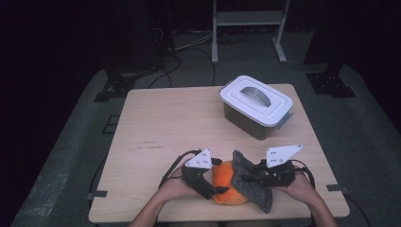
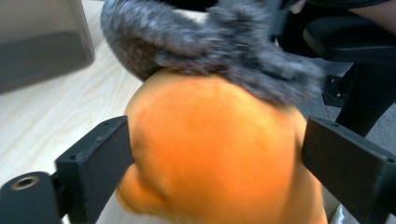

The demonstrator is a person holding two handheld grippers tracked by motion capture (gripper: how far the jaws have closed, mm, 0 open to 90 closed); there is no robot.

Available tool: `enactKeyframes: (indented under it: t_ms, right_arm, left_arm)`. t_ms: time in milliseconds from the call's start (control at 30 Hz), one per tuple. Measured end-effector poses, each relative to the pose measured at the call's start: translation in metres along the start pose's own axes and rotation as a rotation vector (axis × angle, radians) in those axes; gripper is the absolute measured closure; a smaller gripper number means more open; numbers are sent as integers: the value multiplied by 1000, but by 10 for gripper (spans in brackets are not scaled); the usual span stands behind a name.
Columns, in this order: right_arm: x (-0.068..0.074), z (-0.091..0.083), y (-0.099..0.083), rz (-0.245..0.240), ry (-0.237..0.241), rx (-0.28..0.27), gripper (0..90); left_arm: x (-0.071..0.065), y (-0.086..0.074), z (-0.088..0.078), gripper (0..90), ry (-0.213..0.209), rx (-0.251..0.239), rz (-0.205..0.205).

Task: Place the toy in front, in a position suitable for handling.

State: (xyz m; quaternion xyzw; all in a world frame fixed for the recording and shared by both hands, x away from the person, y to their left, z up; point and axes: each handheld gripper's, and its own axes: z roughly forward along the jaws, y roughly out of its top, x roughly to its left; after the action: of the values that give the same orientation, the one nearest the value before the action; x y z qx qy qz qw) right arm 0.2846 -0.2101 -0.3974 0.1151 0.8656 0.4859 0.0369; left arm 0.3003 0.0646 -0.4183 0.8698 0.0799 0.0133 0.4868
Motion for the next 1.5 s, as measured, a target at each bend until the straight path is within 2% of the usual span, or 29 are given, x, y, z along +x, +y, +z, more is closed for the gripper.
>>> enactKeyframes:
  t_ms: [33,67,133,233,367,467,567,700,733,767,800,833,900,933,967,1000,1033,1133,1200,1267,1333,1500]
  right_arm:
    - [2,2,1,-7,11,4,736]
    - [4,4,3,-20,21,9,736]
    - [8,7,7,-37,29,9,737]
    - [9,8,9,-51,24,10,737]
    - [6,7,5,-30,32,-3,737]
    - [0,2,-3,-8,0,14,735]
    - [-3,-2,-10,16,1,10,734]
    - [-2,0,-7,6,-16,-6,735]
    - [-1,1,-6,5,-22,-9,735]
    - [0,4,-3,0,-39,-8,736]
    - [0,5,-3,8,-54,-14,736]
    - [0,6,-3,16,-61,-20,735]
    - [0,10,-4,16,-63,-30,736]
    - [0,10,-4,16,-63,-30,736]
    - [1,11,-4,15,-55,-30,735]
    - [3,15,-3,11,-39,-26,735]
    - [4,17,-2,6,-28,-24,735]
    - [8,21,0,-8,-14,-18,735]
    - [9,21,2,-12,-27,-20,739]
    - [8,18,4,-5,-41,-52,741]
    - [7,16,4,0,-51,-65,741]
    - [2,15,-1,1,-45,-18,737]
  left_arm:
    - [0,0,0,62,0,0,0]
    - [-1,-2,4,57,-11,28,-3]
    - [-3,-2,5,59,-9,45,16]
    - [-4,-3,2,119,-5,51,36]
    - [-2,-5,0,146,-7,53,44]
    - [-1,-7,-1,148,-5,60,44]
    - [-1,-7,-3,178,1,57,59]
    - [1,-6,-5,220,25,60,74]
    - [2,-5,-7,220,37,62,82]
    - [5,-6,-13,252,69,50,90]
    - [7,-6,-15,286,80,41,84]
    - [10,-7,-18,293,83,36,62]
    - [15,-9,-20,258,63,23,13]
    - [15,-9,-20,233,63,23,13]
    - [15,-10,-19,233,47,16,-8]
    - [15,-10,-18,159,32,25,-15]
    - [13,-9,-12,129,15,40,-20]
    - [9,-9,-6,94,18,64,-4]
    - [8,-11,-5,133,28,57,5]
    - [7,-11,-6,165,27,60,23]
    - [5,-11,-6,166,29,64,40]
    - [8,-15,-7,168,21,65,34]
